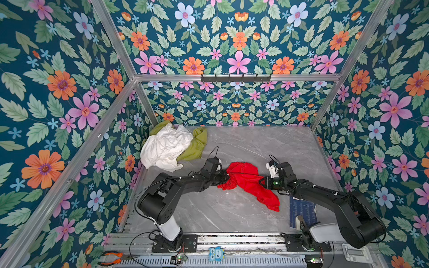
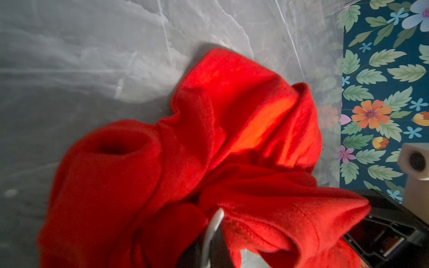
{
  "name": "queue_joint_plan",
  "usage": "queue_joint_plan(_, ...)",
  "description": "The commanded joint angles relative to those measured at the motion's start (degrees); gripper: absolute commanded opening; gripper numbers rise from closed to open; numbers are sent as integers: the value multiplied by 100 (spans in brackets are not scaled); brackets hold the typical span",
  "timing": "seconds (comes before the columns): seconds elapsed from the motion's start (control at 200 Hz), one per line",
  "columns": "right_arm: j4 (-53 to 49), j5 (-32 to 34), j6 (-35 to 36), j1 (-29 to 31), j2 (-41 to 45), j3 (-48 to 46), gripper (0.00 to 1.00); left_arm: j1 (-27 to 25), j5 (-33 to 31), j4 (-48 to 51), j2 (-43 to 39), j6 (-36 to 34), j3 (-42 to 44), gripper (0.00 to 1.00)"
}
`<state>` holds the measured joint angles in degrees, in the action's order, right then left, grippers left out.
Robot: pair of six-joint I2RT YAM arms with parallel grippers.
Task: Pick out a specific cloth from the pile
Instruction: 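Lower the red shirt onto the open table with both grippers, then open both grippers to release the red shirt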
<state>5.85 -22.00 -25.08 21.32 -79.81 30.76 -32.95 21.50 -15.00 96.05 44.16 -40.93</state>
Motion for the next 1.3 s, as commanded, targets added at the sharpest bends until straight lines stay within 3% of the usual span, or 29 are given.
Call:
queue_joint_plan(0.0, 110, 147, 13, -5, -14, -25, 27, 17, -199, 6, -18, 0, 70, 0)
queue_joint_plan(0.165, 27, 152, 50, -5, 179, -83, 34, 9, -225, -11, -175, -39, 118, 0)
queue_joint_plan(0.56, -682, 152, 140, -5, 1105, -14, 50, -88, -54, 58, -707, -93, 75, 15)
queue_joint_plan(0.68, -1119, 152, 240, -7, 1483, 68, 58, -124, -40, 128, -984, -140, 145, 30)
queue_joint_plan(0.81, -1590, 280, 395, -5, 1885, 207, 68, -132, -216, 270, -1329, -238, 272, 54)
queue_joint_plan(1.05, -2186, 760, 718, -6, 2310, 644, 71, -124, -632, 752, -1926, -536, 188, 95)
queue_joint_plan(1.11, -2224, 800, 733, -5, 2439, 722, 71, -124, -804, 946, -2038, -678, 92, 100)
queue_joint_plan(1.295, -2729, 1243, 1074, -5, 2796, 1054, 77, -107, -889, 1476, -2197, -1031, -289, 100)
